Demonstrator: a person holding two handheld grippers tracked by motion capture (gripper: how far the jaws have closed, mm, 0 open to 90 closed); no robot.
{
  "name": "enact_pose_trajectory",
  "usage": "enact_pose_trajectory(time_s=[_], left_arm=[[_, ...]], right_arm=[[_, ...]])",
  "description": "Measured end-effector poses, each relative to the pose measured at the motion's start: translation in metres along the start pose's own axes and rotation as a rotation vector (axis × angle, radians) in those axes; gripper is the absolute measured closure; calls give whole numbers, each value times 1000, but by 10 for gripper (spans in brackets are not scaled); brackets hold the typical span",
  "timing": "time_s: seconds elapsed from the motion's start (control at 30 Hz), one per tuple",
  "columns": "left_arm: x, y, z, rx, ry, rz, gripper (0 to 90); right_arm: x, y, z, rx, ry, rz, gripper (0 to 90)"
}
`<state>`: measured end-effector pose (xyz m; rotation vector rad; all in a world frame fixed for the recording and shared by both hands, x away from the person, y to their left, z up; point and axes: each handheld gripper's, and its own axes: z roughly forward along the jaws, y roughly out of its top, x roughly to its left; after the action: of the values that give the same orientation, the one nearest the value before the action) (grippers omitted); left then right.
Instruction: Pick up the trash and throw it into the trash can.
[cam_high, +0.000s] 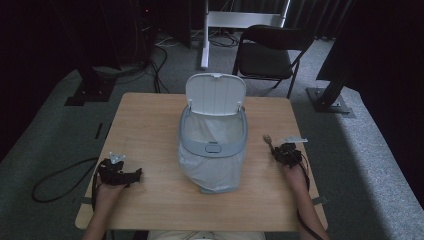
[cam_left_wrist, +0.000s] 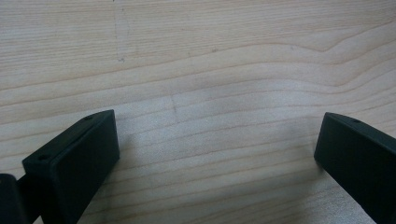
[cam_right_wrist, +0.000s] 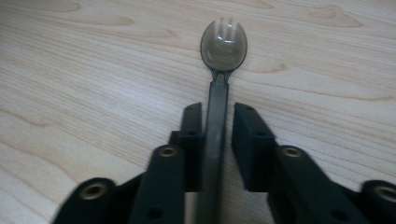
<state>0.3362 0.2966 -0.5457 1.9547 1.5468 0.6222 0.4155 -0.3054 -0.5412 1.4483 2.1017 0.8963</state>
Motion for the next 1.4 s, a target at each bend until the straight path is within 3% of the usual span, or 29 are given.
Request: enact_pose_trajectory(time_s=[0.13,0.23,0.6,1.03,1.4], left_arm=[[0,0,0,0,0,0,0],[0,0,0,0,0,0,0],[0,0,0,0,0,0,0],[0,0,0,-1,0,-2,0],[0,0,0,1,-1,0,0]], right_arm=[[-1,1,0,4,3,-1,790],[-3,4,-1,26,36,24,793],[-1,10,-28,-40,65,33,794],[12,12,-59,-91,119,10,794],[27,24,-92,-156,157,-29,794]])
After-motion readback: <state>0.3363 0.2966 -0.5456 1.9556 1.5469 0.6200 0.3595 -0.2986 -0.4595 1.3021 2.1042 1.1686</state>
